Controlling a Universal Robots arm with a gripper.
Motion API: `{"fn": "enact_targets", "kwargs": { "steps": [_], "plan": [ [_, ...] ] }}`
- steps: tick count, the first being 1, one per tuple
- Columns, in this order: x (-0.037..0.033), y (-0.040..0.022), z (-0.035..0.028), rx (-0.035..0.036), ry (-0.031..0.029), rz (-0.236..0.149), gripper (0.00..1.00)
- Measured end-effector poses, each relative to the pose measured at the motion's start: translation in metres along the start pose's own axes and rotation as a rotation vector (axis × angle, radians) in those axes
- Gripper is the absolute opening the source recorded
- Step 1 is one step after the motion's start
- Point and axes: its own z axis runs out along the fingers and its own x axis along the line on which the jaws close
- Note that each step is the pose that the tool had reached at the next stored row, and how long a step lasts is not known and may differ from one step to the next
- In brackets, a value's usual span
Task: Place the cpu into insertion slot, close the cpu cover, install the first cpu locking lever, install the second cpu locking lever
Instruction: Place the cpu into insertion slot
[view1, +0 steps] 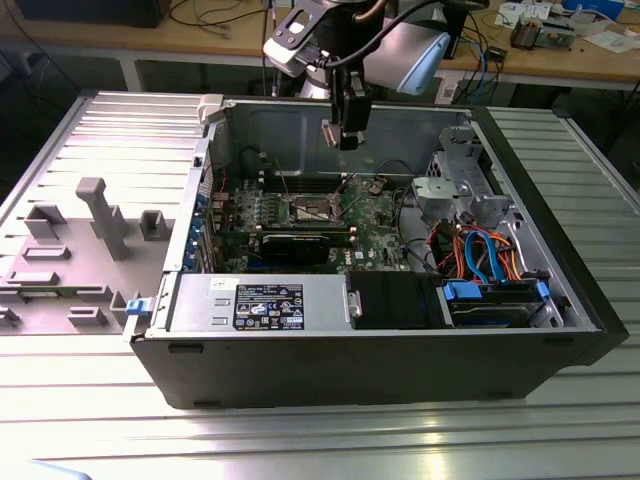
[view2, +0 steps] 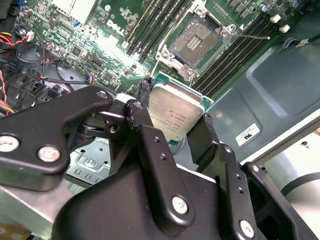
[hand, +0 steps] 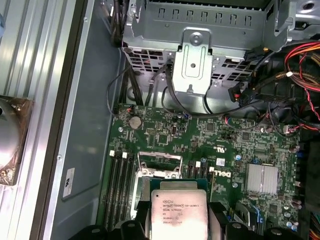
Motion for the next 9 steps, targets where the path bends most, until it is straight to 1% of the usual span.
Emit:
{"fn": "enact_targets", "kwargs": {
  "steps": [9],
  "plan": [
    [0.0001, -0.0006, -0.0001, 0.0, 0.0, 0.0, 0.55]
  ]
}}
